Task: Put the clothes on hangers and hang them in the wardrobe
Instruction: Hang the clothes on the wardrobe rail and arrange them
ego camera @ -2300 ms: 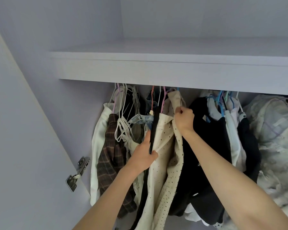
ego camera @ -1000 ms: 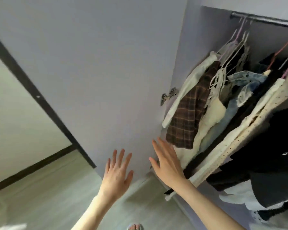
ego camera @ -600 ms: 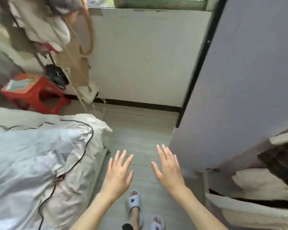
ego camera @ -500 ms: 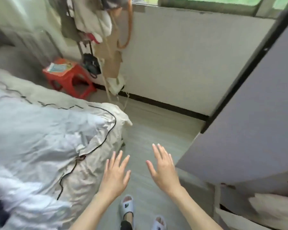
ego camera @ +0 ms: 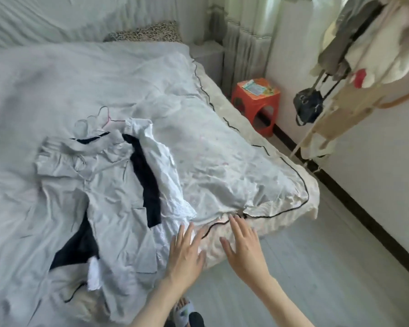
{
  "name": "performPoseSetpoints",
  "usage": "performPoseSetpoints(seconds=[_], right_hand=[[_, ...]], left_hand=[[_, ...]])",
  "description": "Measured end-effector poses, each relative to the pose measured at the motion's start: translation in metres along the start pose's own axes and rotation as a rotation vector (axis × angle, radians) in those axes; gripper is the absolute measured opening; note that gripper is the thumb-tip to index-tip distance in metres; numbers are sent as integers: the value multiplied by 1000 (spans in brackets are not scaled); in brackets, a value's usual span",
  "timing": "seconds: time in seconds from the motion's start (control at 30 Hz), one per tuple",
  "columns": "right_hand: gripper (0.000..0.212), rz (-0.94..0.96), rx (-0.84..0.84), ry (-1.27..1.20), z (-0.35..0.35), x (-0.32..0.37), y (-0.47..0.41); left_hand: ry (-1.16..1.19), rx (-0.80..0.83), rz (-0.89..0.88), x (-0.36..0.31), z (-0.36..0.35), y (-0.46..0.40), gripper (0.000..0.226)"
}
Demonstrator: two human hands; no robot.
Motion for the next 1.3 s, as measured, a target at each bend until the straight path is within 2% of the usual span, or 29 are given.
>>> performPoseSetpoints(seconds=[0.13,0.2,0.3,0.43,0.5,0.67,0.77,0.83,0.93,1.03,1.1,1.23,1.3], right_hand=[[77,105,107,55,-45,58,-51],[70,163,165,62,-64,85,-72],[61,244,247,59,-89,116,-102],[74,319,332,83,-120,140,-145],[63,349,366,83,-134,153,-173],[56,440,410,89,-168,190,-273],[56,457,462,112,-191,207,-332],[55,473,485,131,-208,215,-369],[56,432,497,116,-234,229,-428],[56,349,519,118,-270,242,-488],[56,282,513,113,-299,245,-527],[59,135,476,62,-342,243,-582],[57,59,478,-18,-360,243,-600]], left_hand=[[-2,-107,173,76,41,-12,53],[-21,-134,236,114,58,-11,53],[-3,-128,319,164,68,-11,53],[36,-55,442,214,71,-11,46],[44,-29,498,238,72,-19,45],[19,-82,593,297,96,-71,46],[123,-88,689,329,104,-110,52],[114,-83,716,348,102,-134,52],[91,-54,696,374,94,-167,53],[53,9,682,408,76,-194,70],[87,-54,686,432,69,-214,76],[117,-89,662,470,48,-240,51],[123,-65,659,483,37,-243,52]])
Point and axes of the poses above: each hand's wrist, its own y-axis away from the middle knuckle, its own z-axis out of the back of the hand, x = y × z, the point moved 5 cm from there along -y, towards the middle knuckle, and after that the axes turned 5 degrees about z, right-handed, at the moved point
